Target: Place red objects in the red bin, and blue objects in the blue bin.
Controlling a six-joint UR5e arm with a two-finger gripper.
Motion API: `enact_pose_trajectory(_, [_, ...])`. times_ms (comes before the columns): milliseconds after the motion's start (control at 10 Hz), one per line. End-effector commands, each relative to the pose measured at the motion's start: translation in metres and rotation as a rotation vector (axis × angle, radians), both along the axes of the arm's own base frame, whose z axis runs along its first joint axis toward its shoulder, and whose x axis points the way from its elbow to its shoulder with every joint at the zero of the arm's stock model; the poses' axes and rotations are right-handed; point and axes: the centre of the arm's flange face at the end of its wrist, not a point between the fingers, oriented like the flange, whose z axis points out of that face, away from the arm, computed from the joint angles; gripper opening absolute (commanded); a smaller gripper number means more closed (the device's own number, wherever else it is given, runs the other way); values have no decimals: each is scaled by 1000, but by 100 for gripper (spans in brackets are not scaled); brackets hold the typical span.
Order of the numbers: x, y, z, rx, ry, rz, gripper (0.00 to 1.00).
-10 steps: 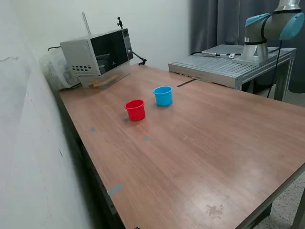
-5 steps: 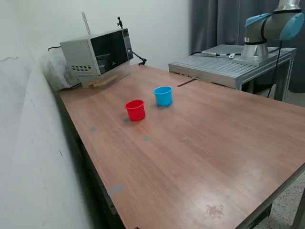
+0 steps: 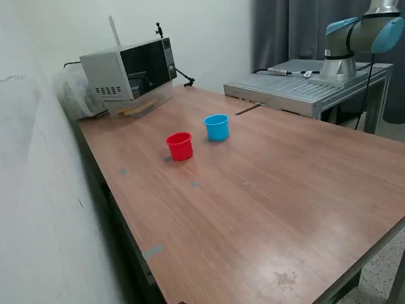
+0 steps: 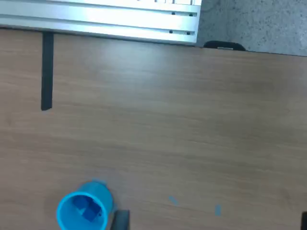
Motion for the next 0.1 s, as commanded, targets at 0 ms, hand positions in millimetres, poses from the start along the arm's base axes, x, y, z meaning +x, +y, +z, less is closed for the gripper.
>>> enact_pose_trajectory(0, [0,0,0,0,-1,1,100])
